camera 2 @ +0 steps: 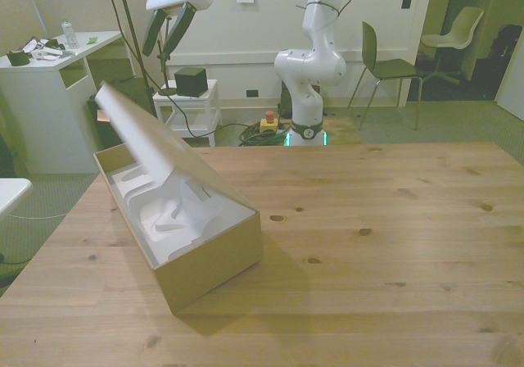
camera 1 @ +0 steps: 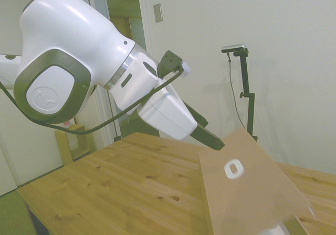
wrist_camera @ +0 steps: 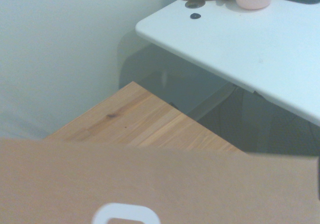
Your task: Close the box
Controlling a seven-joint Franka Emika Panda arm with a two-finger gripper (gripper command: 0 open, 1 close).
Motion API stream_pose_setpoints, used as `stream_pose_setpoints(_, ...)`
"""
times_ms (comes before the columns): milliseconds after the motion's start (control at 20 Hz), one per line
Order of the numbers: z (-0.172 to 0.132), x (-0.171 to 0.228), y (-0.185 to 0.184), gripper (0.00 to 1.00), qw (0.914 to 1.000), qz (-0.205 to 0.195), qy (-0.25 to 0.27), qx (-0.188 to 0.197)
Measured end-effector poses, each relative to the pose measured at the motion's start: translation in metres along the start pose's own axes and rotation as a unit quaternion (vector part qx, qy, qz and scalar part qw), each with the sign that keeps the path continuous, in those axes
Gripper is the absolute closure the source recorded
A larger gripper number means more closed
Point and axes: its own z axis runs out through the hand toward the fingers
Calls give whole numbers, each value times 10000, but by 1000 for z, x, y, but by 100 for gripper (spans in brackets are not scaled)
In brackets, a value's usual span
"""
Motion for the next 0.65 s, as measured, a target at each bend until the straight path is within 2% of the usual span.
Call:
stream_pose_setpoints(150, 8, -54, -9, 0, 9971, -523, -551, -51)
stream_pose_setpoints(300, 6, -133, -14, 0, 9860, -1138, -1202, -177)
stream_pose_setpoints(500, 7, -223, -2, 0, 9600, -1822, -2068, -495)
stream_pose_setpoints(650, 20, -276, 15, 0, 9340, -2317, -2564, -907)
